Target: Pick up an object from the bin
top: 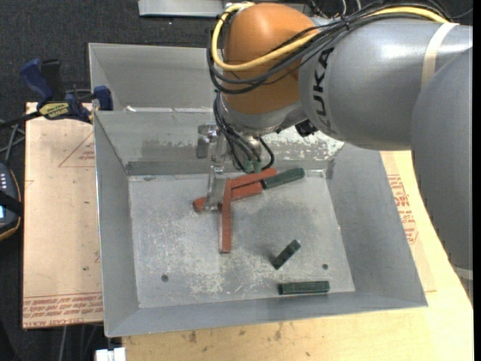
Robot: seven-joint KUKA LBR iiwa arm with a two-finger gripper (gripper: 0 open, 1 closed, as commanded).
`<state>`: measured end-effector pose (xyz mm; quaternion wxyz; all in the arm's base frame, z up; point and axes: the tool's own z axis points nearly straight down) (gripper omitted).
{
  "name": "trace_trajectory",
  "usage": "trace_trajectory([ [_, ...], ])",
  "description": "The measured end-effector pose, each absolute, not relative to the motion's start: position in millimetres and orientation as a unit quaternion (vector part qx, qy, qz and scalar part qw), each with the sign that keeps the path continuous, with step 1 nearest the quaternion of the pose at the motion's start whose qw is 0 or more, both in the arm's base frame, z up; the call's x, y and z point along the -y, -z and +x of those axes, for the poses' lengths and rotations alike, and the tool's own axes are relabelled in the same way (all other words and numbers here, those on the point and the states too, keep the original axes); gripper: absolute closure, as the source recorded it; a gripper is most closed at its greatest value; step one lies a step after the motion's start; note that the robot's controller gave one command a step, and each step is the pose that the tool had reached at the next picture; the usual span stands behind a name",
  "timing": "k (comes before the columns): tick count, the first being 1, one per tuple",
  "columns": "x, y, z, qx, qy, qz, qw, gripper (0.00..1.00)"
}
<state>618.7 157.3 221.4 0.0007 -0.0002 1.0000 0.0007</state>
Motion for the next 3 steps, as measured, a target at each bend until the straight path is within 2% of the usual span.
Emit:
trace_trajectory([
  [1,-120,-163,626.5,-0.999,-0.001,-0.053,0.003,0.00],
  [2,-67,-159,640.0,-1.000,-0.001,-0.019,0.001,0.00],
  [3,-84,-154,647.3,-0.995,-0.001,-0.096,0.002,0.00],
])
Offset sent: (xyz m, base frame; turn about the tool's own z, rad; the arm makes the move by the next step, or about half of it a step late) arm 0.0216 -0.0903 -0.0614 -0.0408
